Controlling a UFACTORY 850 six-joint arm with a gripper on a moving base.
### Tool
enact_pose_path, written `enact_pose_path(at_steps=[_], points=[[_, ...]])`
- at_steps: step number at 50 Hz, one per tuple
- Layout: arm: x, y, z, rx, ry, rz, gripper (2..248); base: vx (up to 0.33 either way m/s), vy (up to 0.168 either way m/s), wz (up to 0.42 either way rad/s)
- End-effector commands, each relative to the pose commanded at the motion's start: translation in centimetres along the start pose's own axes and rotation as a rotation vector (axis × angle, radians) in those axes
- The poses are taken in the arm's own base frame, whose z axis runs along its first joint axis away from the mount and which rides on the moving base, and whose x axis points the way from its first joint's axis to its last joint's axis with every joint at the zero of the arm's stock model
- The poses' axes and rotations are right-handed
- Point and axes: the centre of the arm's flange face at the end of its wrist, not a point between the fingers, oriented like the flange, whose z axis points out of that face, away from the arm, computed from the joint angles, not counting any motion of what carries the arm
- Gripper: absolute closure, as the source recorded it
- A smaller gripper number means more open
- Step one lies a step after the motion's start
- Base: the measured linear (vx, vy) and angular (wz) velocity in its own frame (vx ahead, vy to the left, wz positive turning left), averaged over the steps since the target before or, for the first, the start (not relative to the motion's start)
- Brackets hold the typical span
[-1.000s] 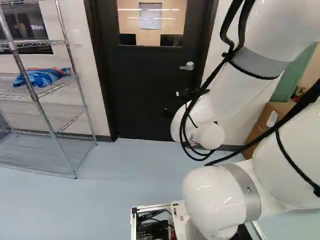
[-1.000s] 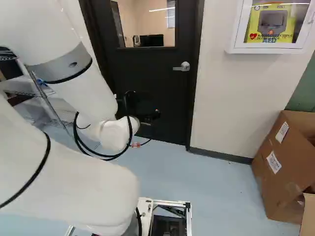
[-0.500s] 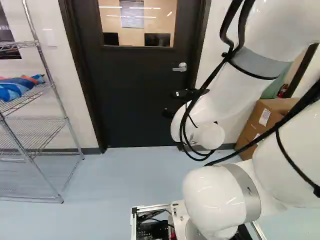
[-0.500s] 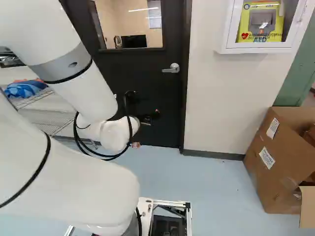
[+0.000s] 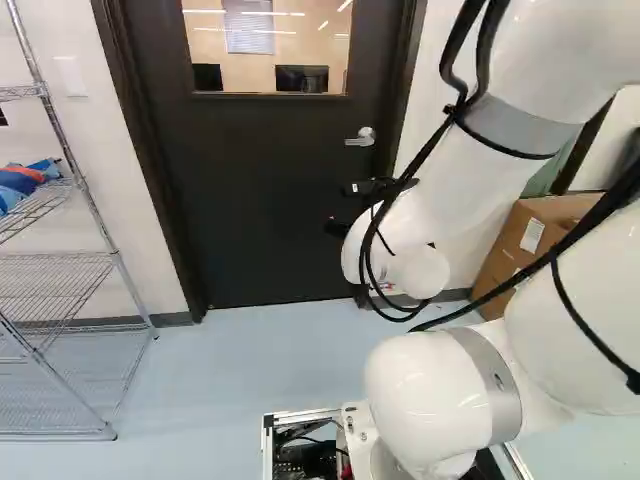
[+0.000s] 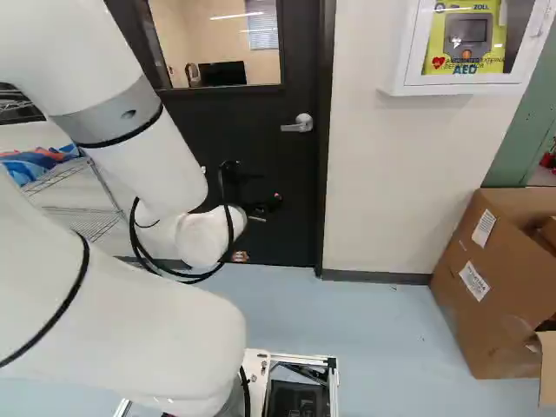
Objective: Open the door and move inside
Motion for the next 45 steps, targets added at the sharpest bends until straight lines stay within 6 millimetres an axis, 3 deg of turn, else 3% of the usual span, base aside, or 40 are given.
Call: enact_pose_path(at_steps=[45], points=[[0.0,0.0,0.0,0.0,0.0,0.0,3,0.131,0.015,-0.011]])
